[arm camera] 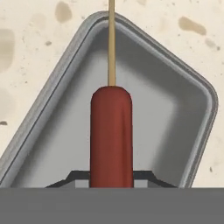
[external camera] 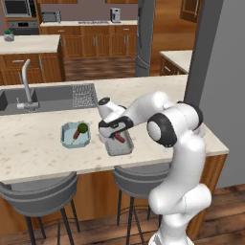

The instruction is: Place one cooked food and one vegetable from the large plate to each tupperware container.

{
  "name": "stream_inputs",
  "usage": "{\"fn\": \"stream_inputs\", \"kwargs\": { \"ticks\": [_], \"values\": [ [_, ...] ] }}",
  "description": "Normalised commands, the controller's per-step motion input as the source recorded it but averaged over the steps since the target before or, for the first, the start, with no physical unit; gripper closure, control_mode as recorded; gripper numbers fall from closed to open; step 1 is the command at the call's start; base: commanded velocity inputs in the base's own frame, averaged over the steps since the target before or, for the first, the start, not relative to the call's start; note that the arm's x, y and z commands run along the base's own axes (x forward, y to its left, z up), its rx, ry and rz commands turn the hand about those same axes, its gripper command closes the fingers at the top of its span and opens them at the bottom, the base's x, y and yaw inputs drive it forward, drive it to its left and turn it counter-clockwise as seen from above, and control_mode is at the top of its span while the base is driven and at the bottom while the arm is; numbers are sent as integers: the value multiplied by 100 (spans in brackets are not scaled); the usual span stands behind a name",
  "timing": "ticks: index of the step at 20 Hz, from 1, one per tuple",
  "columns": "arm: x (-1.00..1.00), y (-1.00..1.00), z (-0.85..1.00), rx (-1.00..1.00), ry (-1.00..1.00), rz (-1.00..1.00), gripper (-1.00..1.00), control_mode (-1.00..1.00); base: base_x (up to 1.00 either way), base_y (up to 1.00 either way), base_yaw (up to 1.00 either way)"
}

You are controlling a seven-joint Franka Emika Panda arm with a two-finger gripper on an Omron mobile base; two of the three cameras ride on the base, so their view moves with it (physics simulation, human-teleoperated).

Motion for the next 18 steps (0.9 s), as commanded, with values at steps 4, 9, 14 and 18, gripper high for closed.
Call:
{"fn": "stream_inputs", "kwargs": {
  "ticks": [4,9,14,18],
  "values": [
    [9,-33,-51,1,6,-1,100,-100,0,0,0],
    [0,-42,-27,3,4,-7,100,-100,0,0,0],
    [-34,-39,4,13,-3,-11,-100,-100,0,0,0],
    [-43,-41,21,18,-10,-12,-100,-100,0,0,0]
  ]
}}
